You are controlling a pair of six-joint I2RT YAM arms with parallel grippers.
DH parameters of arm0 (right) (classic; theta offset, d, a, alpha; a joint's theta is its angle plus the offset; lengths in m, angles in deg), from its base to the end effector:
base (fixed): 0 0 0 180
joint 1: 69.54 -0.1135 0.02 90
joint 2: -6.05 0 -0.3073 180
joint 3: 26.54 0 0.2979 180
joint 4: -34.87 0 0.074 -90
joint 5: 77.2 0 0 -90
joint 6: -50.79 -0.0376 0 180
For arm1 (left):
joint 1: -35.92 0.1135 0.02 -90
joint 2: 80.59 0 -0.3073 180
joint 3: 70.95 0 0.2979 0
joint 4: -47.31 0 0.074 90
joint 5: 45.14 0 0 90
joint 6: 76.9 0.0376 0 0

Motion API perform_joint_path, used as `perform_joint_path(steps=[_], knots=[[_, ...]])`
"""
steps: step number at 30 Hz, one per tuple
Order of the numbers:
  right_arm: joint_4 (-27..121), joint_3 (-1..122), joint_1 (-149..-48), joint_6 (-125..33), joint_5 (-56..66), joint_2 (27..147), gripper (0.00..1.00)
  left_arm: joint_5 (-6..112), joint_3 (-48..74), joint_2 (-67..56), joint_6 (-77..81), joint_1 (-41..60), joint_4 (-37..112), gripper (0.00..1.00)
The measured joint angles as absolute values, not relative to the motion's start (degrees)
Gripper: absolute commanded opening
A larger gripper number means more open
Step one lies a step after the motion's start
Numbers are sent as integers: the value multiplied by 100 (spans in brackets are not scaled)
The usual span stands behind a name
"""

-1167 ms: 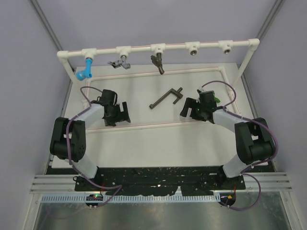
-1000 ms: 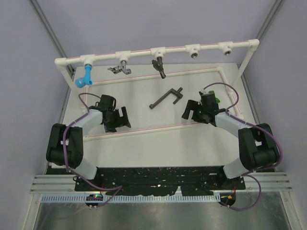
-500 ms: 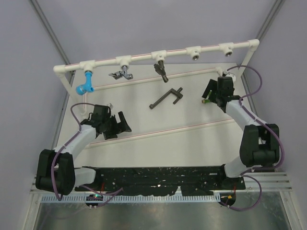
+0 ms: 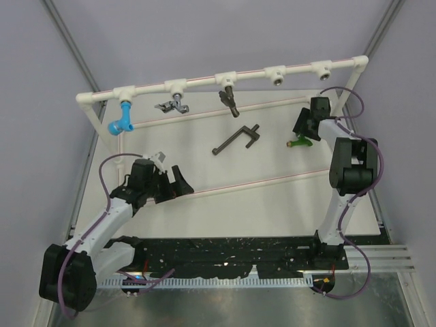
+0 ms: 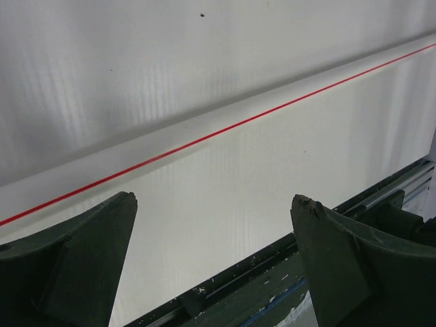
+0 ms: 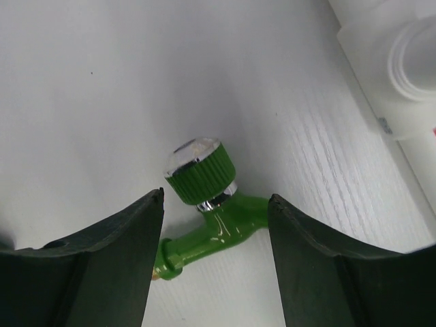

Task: Install the water faucets

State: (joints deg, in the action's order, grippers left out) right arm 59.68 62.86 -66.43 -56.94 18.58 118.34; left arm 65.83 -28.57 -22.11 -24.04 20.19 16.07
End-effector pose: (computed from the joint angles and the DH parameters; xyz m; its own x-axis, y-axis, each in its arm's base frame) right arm 0.4851 -0.0301 0.1996 -0.6664 0.3396 -0.6637 0.3408 0.9305 0.1340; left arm 0.2076 -0.0725 0.2126 -0.8581 -0.3440 -0.3813 -0.0395 0.7844 -0.6189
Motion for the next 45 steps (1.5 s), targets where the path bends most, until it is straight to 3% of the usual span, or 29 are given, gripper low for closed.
perform_joint_path(steps=[8, 12, 20, 23, 27, 45], knots=[[6906, 7353, -6632, -5192, 1552, 12492, 64, 6637, -3228, -2611, -2603, 1630, 2311, 100], [7336, 7761, -6630, -4907, 1318, 12835, 47, 6637, -3226, -2611, -2665, 1473, 2473, 100], [7376, 7403, -6693, -4684, 1137, 12652, 24, 6622, -3195, -2570, -2728, 848, 2827, 100], [7194, 6585, -6761, -4761, 1139, 12073, 14, 6592, -3158, -2480, -2818, 622, 3078, 100], [6934, 5340, -6938, -5087, 1093, 10901, 9, 6578, -3064, -2294, -2995, 354, 3457, 100], [5802, 2913, -9226, -6687, 1541, 6154, 5, 6434, -1759, -1208, -3469, -759, 4818, 96]])
